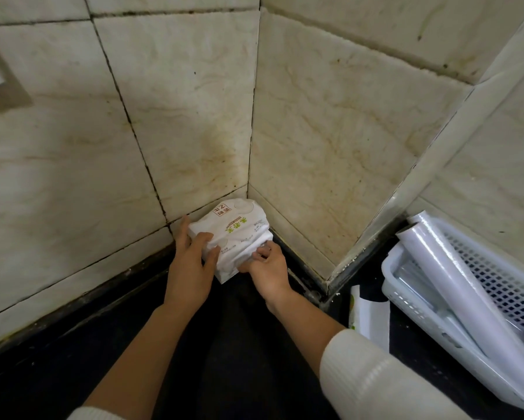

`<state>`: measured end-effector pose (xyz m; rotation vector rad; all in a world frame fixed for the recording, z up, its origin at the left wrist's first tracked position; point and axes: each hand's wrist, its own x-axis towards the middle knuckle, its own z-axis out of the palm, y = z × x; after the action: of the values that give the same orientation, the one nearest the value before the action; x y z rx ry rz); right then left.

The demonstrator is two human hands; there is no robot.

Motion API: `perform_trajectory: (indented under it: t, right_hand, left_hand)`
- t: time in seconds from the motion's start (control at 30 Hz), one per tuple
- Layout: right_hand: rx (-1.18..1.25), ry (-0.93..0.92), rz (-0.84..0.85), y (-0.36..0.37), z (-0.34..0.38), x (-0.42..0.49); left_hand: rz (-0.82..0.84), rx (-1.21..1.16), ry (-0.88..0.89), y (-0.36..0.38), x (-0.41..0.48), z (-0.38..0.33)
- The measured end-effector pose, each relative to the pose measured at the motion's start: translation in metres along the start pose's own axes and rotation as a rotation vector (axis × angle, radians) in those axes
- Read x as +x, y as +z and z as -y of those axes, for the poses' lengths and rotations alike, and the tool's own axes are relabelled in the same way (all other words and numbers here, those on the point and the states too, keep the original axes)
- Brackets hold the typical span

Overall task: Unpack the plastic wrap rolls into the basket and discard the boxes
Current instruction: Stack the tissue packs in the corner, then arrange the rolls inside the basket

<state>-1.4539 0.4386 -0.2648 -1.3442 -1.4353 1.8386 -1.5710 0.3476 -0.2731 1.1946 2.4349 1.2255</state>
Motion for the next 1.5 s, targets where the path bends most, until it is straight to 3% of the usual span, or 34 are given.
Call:
perform_trajectory:
  t: [0.17, 0.3, 0.6, 0.83, 1.1, 1.27, 1.5]
  right_hand:
    - [0.044, 0.079, 0.106, -0.006, 0.001, 0.0]
    - [-0.073, 0.061, 0.157, -0.013, 0.005, -0.002]
    - [-0.414, -0.228, 0.01, -0.093, -0.004, -0.062]
    - [-0.505, -0.298, -0.166, -0.209, -0.002, -0.111]
    - [-0.603, -0.24, -0.426, -0.326, 0.001, -0.13]
    - [-0.881, -0.162, -0.348, -0.363, 0.001, -0.115]
    - [-1.207, -0.121, -0.263, -0.375, -0.003, -0.084]
  left_hand:
    - [0.041, -0.007, -0.041, 0.005, -0.001, -0.005]
    - [0.027, -0.035, -0.052, 0.002, -0.004, -0.01]
    - [-0.029, -0.027, 0.047, 0.015, -0.056, -0.077]
    - [0.219, -0.045, 0.075, 0.087, -0.128, -0.143]
    - [0.442, 0.034, 0.255, 0.157, -0.145, -0.221]
    - [0.528, 0.23, 0.293, 0.194, -0.136, -0.239]
    - [0.62, 0.359, 0.145, 0.224, -0.116, -0.24]
